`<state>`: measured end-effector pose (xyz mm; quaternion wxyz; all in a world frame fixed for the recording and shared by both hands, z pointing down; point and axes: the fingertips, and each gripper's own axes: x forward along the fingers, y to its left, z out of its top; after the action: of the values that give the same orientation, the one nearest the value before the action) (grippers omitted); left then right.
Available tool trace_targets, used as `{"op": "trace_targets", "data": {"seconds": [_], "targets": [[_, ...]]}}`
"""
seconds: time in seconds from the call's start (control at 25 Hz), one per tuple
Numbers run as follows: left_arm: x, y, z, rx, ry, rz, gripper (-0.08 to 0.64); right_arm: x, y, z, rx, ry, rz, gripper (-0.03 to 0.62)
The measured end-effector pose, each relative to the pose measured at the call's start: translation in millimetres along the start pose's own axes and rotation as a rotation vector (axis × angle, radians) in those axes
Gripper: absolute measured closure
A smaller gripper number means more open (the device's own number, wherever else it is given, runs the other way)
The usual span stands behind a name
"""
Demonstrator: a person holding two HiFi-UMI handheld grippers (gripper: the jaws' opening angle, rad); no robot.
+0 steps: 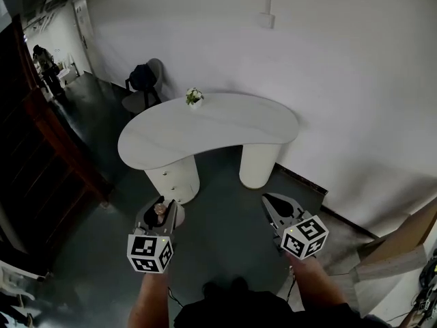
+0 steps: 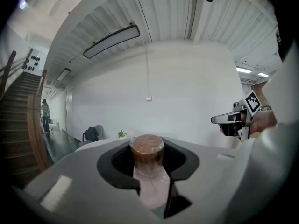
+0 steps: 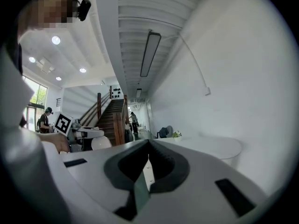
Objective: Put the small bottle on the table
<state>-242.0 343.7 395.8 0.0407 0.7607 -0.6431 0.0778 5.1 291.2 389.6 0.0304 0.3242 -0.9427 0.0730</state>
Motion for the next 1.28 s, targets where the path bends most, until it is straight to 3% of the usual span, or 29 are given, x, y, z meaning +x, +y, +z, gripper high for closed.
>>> {"op": "trace_targets", "data": {"seconds": [0.32, 0.76, 1.08, 1.28], "targets": [[28.9, -33.8, 7.7, 0.013, 0.002, -0.025, 0.423, -30.9, -44.3, 1.8, 0.001, -0.020, -0.067, 0.580], [59.8, -90.2, 10.4, -0.005, 0.013, -0.089, 0.425, -68.5, -74.0, -14.3, 0.050, -0.012, -0.071, 0.580], [104.9, -104.8, 18.6, 0.004, -0.001, -0.154, 0.425, -63.8, -100.0, -14.9, 0.059, 0.006, -0.100, 0.580], [142.3, -105.4, 21.4, 0.013, -0.014, -0.203, 0.425, -55.4, -137.3, -13.1, 0.061, 0.015, -0.166, 0.580]]}}
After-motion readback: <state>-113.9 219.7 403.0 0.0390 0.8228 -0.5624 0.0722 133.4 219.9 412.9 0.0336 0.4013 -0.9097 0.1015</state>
